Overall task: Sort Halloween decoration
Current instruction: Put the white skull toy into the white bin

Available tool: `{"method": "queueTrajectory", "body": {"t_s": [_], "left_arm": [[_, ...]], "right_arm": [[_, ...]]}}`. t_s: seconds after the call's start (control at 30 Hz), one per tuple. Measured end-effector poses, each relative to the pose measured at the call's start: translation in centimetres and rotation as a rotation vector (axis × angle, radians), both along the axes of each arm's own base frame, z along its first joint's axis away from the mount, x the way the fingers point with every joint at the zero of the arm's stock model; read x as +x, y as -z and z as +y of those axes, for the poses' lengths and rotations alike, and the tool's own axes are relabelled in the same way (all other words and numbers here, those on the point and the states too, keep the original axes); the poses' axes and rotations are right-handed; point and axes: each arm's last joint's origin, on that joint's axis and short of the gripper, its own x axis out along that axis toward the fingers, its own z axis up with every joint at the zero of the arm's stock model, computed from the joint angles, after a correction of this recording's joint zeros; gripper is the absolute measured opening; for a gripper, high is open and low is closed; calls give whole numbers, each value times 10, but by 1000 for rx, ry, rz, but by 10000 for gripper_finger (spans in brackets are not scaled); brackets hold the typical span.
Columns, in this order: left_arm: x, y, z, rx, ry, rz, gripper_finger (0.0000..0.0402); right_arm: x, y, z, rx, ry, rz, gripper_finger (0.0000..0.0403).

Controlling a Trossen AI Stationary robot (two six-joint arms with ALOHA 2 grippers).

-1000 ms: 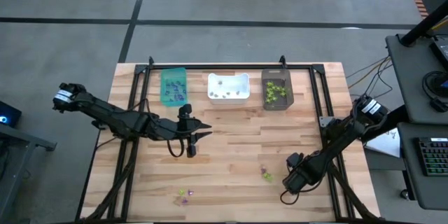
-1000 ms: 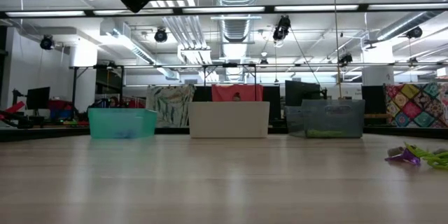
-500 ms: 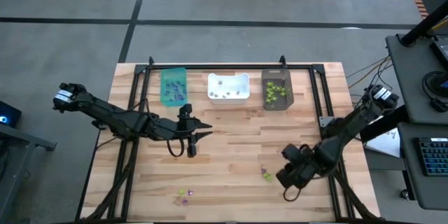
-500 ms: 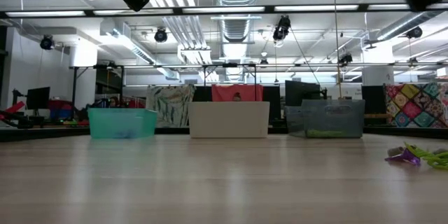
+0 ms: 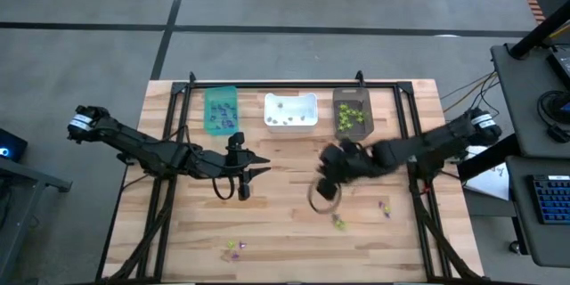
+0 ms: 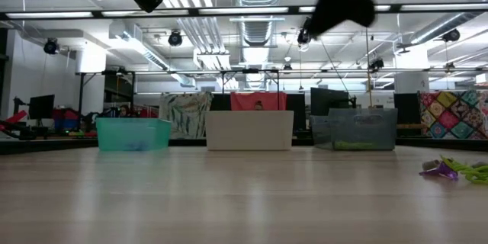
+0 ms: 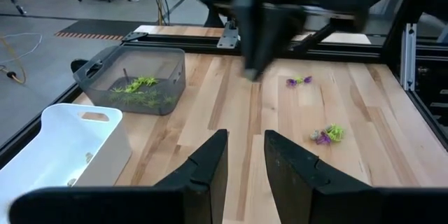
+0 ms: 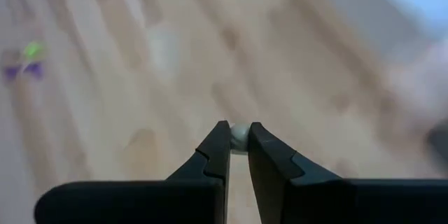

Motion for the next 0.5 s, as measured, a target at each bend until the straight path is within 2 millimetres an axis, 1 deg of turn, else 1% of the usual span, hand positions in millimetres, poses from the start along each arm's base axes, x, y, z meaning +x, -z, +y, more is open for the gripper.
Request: {"method": "queueTrajectory", "body": {"t_s": [0.13, 0.3, 0.4, 0.5], "left_arm": [[0, 0, 0, 1, 1, 3, 78], [0, 1, 0, 3, 1, 12, 78], [-1, 1, 0, 5, 1, 18, 78], [-2, 3, 0, 11, 1, 36, 78]], "right_arm": [[24, -12, -38, -106, -14, -27, 29], [51, -21, -88, -225, 5, -55, 29], [66, -19, -118, -276, 23, -46, 29], [81, -9, -148, -280, 1, -36, 29]]}}
